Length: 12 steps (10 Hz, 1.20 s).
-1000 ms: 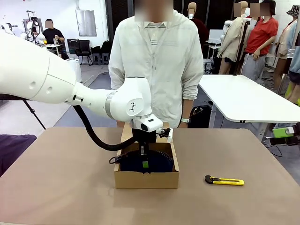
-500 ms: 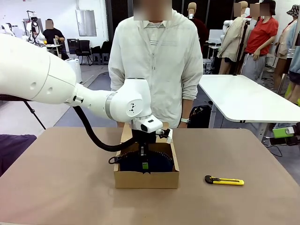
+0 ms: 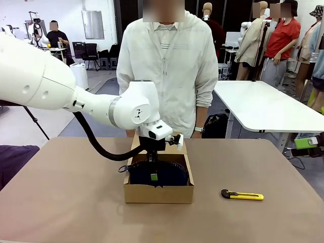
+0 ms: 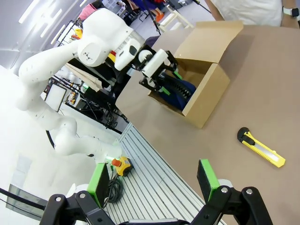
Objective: Pack the items into the box.
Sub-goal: Pick up the item specified by the human and place it in the Mailer Box.
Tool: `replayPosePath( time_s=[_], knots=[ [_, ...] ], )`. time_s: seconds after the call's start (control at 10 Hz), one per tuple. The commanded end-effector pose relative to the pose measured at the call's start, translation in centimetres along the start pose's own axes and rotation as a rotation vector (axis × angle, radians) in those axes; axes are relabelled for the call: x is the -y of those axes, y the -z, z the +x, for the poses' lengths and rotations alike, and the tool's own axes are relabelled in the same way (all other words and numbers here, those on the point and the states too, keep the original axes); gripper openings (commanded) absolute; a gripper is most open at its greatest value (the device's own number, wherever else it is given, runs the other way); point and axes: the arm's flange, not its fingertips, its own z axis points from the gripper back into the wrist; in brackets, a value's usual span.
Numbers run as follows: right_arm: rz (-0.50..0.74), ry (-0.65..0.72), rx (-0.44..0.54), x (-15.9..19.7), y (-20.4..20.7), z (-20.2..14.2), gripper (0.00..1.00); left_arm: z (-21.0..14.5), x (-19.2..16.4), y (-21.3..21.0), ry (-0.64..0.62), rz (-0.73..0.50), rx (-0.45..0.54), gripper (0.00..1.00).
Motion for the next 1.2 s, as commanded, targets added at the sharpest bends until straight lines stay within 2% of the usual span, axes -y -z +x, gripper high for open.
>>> replayPosePath(
  time_s=[0.0,0.2,0.3,0.4,0.5,0.6,0.7,0.9,1.0,1.1],
  knots=[
    [0.012,-0.007,0.019,-0.1,-0.1,0.2,1.00,-2.4,2.1,-3.6,-0.033,0.085,0.034,1.00],
    [0.012,-0.007,0.019,-0.1,-0.1,0.2,1.00,-5.7,4.2,-9.8,-0.073,0.165,0.126,1.00],
    [0.012,-0.007,0.019,-0.1,-0.1,0.2,1.00,-8.2,5.2,-12.7,-0.110,0.162,0.179,1.00],
    [0.012,-0.007,0.019,-0.1,-0.1,0.2,1.00,-11.6,6.3,-15.5,-0.199,0.139,0.261,1.00],
    [0.012,-0.007,0.019,-0.1,-0.1,0.2,1.00,-15.9,7.9,-17.9,-0.255,0.066,0.391,1.00],
    [0.012,-0.007,0.019,-0.1,-0.1,0.2,1.00,-21.4,10.6,-20.0,-0.374,0.060,0.517,1.00],
    [0.012,-0.007,0.019,-0.1,-0.1,0.2,1.00,-26.2,13.8,-21.1,-0.464,0.080,0.636,1.00],
    [0.012,-0.007,0.019,-0.1,-0.1,0.2,1.00,-35.8,21.1,-21.8,-0.666,0.205,0.866,1.00],
    [0.012,-0.007,0.019,-0.1,-0.1,0.2,1.00,-40.9,23.6,-21.2,-0.769,0.192,1.002,1.00],
    [0.012,-0.007,0.019,-0.1,-0.1,0.2,1.00,-44.0,24.9,-19.6,-0.895,0.157,1.058,1.00]
  ],
)
